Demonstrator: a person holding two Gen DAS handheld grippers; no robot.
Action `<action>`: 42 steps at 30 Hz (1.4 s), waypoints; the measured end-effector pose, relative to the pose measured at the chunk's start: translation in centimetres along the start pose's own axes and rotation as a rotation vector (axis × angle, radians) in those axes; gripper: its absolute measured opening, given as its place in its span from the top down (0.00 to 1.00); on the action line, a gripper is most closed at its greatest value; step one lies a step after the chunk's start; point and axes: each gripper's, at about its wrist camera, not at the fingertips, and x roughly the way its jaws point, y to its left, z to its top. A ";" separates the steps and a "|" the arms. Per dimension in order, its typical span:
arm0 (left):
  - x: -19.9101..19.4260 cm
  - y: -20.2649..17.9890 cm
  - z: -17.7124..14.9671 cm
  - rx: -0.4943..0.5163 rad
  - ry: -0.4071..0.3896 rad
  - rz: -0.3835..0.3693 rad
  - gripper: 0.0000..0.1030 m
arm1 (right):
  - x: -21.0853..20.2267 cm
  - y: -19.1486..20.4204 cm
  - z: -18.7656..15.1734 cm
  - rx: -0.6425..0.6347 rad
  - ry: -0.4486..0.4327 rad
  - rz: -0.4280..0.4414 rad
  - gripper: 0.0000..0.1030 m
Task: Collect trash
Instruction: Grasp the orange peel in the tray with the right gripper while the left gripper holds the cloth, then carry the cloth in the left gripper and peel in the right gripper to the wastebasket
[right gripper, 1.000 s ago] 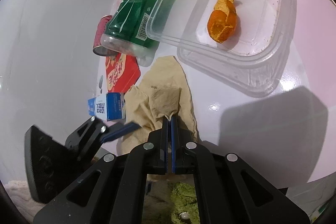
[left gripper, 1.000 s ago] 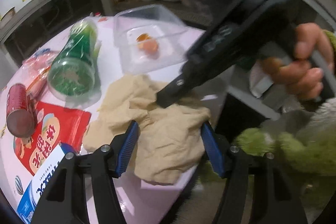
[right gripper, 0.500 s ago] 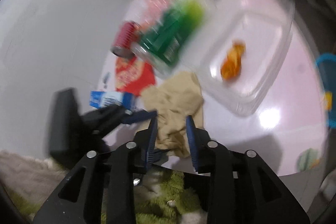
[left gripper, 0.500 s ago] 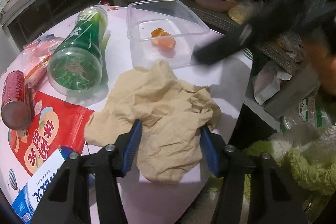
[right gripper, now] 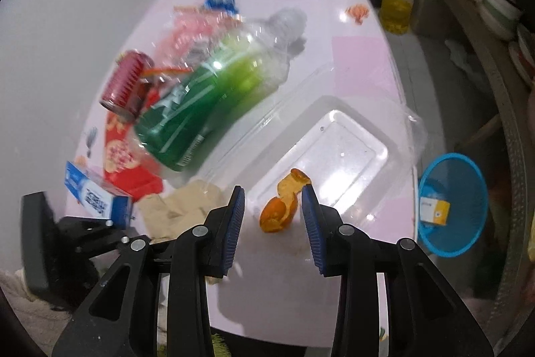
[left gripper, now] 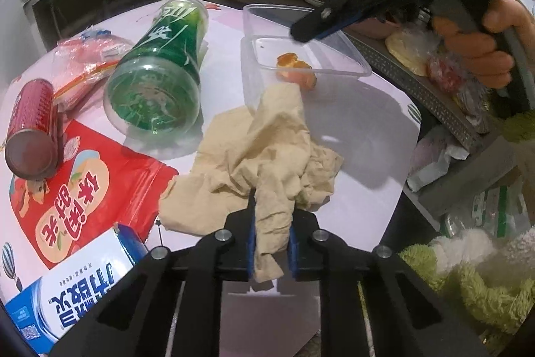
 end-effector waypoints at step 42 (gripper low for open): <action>-9.6 1.6 2.1 -0.134 -0.232 -0.073 0.93 | -6.7 -1.9 -1.9 0.157 -0.235 0.059 0.94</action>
